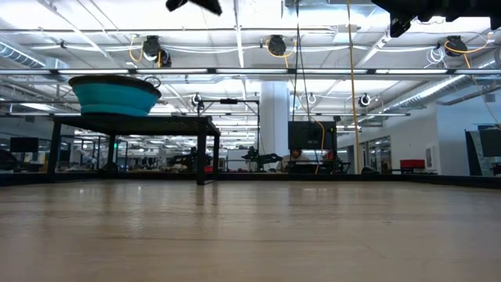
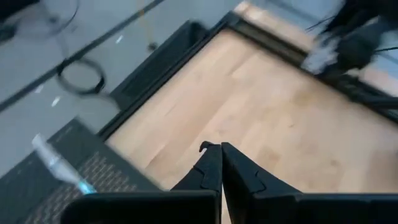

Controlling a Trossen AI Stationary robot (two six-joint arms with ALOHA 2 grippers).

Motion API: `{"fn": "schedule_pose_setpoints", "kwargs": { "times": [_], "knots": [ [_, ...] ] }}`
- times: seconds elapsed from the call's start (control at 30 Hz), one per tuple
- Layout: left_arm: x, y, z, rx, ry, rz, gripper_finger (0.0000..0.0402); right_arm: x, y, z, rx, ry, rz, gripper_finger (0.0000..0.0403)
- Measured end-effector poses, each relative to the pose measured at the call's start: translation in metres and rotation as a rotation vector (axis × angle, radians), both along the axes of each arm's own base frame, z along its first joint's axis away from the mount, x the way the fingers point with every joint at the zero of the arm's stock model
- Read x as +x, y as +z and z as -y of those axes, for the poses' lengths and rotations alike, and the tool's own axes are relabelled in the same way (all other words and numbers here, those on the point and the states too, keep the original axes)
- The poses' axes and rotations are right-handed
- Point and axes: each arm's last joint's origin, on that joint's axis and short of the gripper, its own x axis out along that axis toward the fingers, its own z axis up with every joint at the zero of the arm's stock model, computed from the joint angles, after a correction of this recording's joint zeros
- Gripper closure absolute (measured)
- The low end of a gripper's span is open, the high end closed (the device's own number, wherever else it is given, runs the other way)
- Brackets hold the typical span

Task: Pick & Place Fruit
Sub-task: Return To Home Position

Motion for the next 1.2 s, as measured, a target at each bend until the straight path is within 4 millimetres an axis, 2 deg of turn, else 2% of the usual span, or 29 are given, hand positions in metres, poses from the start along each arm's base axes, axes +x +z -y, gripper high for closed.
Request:
{"fn": "schedule_pose_setpoints", "kwargs": {
  "times": [0.37,0.5,0.73,0.87,1.0,1.1,1.2],
  "knots": [
    [-0.004,0.027,0.051,0.130,-0.265,0.156,0.0399,0.000,0.000,0.000,-0.001,0.000,0.002,0.0403],
    [-0.005,0.033,0.062,0.177,-0.334,0.197,0.0398,0.000,0.000,0.000,0.000,0.000,0.002,0.0403],
    [-0.003,0.031,0.073,0.207,-0.403,0.183,0.0398,0.000,0.000,0.000,0.000,0.000,0.002,0.0403],
    [0.009,0.017,0.077,0.227,-0.449,0.226,0.0400,0.000,0.000,0.000,0.000,0.000,0.002,0.0403],
    [0.012,-0.003,0.077,0.216,-0.457,0.293,0.0400,0.000,0.000,0.000,0.000,0.000,0.002,0.0403],
    [0.005,-0.022,0.077,0.191,-0.445,0.294,0.0398,0.000,0.000,0.000,0.000,0.000,-0.001,0.0403],
    [0.000,-0.034,0.077,0.196,-0.449,0.381,0.0398,0.000,-0.001,0.000,0.003,0.001,-0.009,0.0403]
  ]
}}
